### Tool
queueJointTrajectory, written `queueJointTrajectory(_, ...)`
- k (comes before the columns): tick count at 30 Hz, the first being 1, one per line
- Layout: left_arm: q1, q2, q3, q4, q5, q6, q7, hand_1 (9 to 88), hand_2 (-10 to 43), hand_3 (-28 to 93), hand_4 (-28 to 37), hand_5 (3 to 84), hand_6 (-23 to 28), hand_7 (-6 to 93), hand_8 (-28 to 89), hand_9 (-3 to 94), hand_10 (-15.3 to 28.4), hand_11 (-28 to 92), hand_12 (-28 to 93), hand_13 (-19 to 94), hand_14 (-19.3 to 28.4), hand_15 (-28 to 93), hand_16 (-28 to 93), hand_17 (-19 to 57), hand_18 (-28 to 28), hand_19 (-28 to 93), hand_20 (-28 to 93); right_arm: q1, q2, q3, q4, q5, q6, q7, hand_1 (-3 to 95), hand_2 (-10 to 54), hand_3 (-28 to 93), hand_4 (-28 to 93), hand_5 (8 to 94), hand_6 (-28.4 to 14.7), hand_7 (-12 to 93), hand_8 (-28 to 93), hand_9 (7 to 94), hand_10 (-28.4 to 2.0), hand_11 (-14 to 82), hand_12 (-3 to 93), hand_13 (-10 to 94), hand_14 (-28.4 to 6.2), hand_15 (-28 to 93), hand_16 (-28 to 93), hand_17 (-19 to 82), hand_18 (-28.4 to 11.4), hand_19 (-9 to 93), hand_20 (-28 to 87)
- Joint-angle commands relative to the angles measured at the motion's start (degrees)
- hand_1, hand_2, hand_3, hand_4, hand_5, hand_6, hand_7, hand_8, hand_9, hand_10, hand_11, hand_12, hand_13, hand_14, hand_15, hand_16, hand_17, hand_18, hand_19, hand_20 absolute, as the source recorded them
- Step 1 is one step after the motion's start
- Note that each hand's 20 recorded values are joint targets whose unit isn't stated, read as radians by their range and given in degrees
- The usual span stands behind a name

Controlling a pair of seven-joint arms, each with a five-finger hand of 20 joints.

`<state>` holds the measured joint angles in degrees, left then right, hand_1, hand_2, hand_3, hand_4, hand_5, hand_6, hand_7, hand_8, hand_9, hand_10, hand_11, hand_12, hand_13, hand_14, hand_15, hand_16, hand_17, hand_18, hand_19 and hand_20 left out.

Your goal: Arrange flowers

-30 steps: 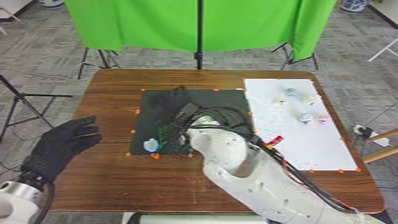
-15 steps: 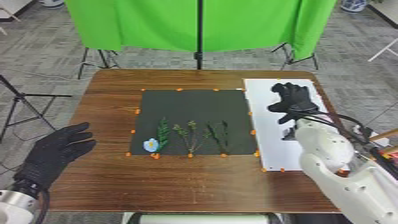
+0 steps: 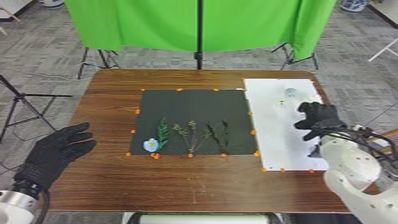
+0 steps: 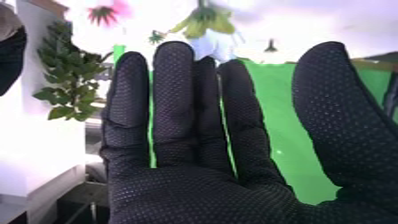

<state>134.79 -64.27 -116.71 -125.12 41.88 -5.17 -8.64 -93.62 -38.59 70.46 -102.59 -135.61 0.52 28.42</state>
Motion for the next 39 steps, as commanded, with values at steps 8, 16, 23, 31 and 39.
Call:
queueJointTrajectory(8, 1.2, -1.06, -0.01, -0.19, 0.40, 0.33, -0.24, 25.8, 6.4, 76, -27.6, 35.7, 6.4, 31.3, -15, 31.6, 15.5, 40, 13, 26, 17.7, 56, -7, -6.2, 23.3, 62, 3, 1.0, -0.3, -1.3, 2.7, -2.3, 1.3, 1.0, 41.6, -9.5, 83, -28, 51.4, -0.7, 38, -23, 59.0, -7.5, 39.4, 33.7, 64, -4.3, 63, 31, 30, -16.5, 81, 38)
queueJointTrajectory(16, 1.1, -1.13, 0.22, -0.01, 0.39, -0.04, -0.15, 26.0, 6.6, 76, -27.7, 35.7, 6.6, 31.1, -15, 31.4, 15.8, 40, 13, 26, 17.8, 56, -7, -6.0, 23.0, 61, 3, 1.4, -0.2, -1.7, 2.2, -1.3, 6.8, -1.2, 44.7, -9.5, 81, -28, 59.6, -1.7, 44, -11, 68.5, -6.6, 31.9, 39.2, 69, -4.6, 61, 30, 33, -16.0, 81, 37)
queueJointTrajectory(23, 1.5, -1.22, 0.15, -0.11, 0.12, 0.09, 0.20, 25.9, 6.6, 76, -27.6, 35.7, 6.7, 31.0, -15, 31.3, 15.7, 40, 13, 26, 17.8, 56, -7, -6.2, 22.9, 61, 3, 1.3, -0.5, -1.2, 0.3, -0.8, 8.7, -3.1, 45.5, -9.5, 80, -28, 63.5, -2.6, 43, -11, 74.0, -6.7, 25.2, 40.7, 73, -4.7, 58, 28, 35, -15.5, 80, 36)
queueJointTrajectory(31, 1.6, -1.34, 0.09, -0.14, 0.23, -0.01, 0.39, 25.8, 6.5, 76, -27.5, 35.7, 6.6, 31.3, -15, 31.3, 15.8, 40, 13, 26, 17.8, 56, -7, -6.3, 23.0, 61, 3, 1.4, 0.1, -1.1, -1.2, -5.5, 6.9, -1.1, 38.1, -9.5, 86, -28, 53.4, -1.1, 44, -20, 56.5, -8.9, 44.6, 31.9, 61, -5.5, 68, 29, 31, -15.7, 82, 40)
queueJointTrajectory(39, 1.8, -1.47, 0.06, -0.27, 0.30, 0.06, 0.50, 25.7, 6.5, 76, -27.4, 35.6, 6.5, 31.4, -16, 31.3, 15.8, 40, 13, 26, 17.9, 56, -7, -6.4, 23.0, 61, 3, -0.1, 0.9, 1.4, 0.3, -4.1, -1.4, -0.3, 33.0, -9.5, 91, -28, 44.7, -2.0, 39, -23, 41.2, -10.4, 44.6, 21.4, 48, -8.3, 74, 23, 25, -15.7, 81, 41)
